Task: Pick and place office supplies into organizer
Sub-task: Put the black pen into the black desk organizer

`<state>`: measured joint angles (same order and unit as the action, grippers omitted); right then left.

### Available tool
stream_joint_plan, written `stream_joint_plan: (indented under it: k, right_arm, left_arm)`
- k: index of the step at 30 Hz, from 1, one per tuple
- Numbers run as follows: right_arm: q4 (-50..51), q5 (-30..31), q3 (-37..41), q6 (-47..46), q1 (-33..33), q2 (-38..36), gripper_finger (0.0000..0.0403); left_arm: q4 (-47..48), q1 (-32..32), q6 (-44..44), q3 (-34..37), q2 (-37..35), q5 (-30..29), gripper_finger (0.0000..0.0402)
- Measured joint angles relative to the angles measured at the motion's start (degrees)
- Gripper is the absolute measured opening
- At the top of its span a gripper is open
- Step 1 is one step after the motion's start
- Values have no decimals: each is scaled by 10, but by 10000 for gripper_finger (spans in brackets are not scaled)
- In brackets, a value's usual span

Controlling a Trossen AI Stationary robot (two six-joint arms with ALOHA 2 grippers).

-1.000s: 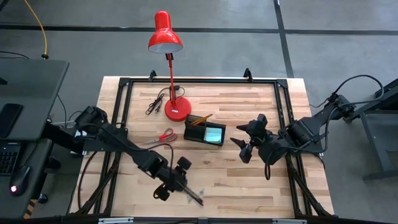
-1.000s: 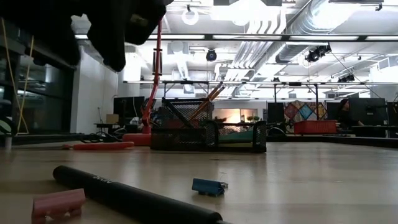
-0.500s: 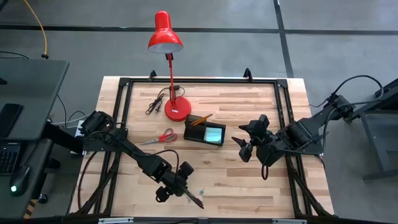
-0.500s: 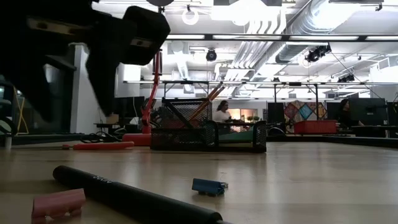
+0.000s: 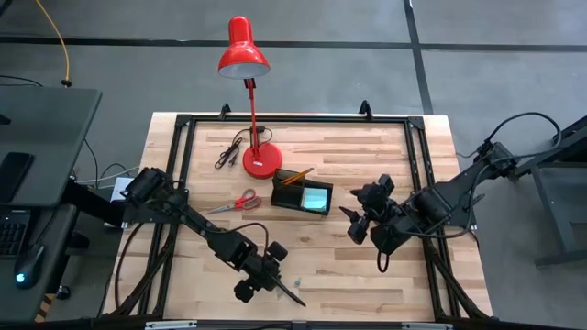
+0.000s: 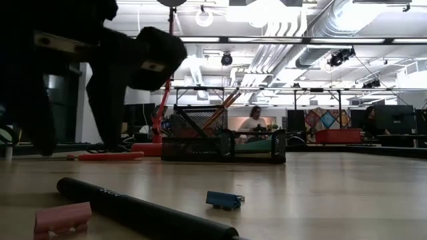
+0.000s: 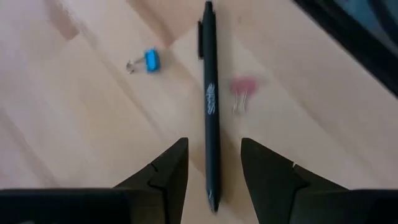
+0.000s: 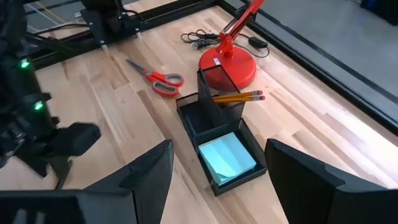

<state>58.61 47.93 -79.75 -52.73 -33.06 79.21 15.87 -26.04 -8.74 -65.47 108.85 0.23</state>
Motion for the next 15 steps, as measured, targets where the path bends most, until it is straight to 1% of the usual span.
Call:
stream_joint_plan:
  k: [2, 4, 8, 15]
  right_arm:
    - [1, 2, 0, 0, 0, -1, 243]
    - [5, 3, 0, -2, 0, -2, 243]
    - [9, 5, 0, -13, 0, -2, 243]
    - [11, 6, 0, -13, 0, -2, 243]
  left_arm:
    - [16, -3, 1, 3, 5, 3, 138]
    - [5, -4, 3, 2, 12, 4, 138]
    - [14, -7, 5, 2, 15, -4, 134]
    - [21, -6, 40, 0, 32, -9, 119]
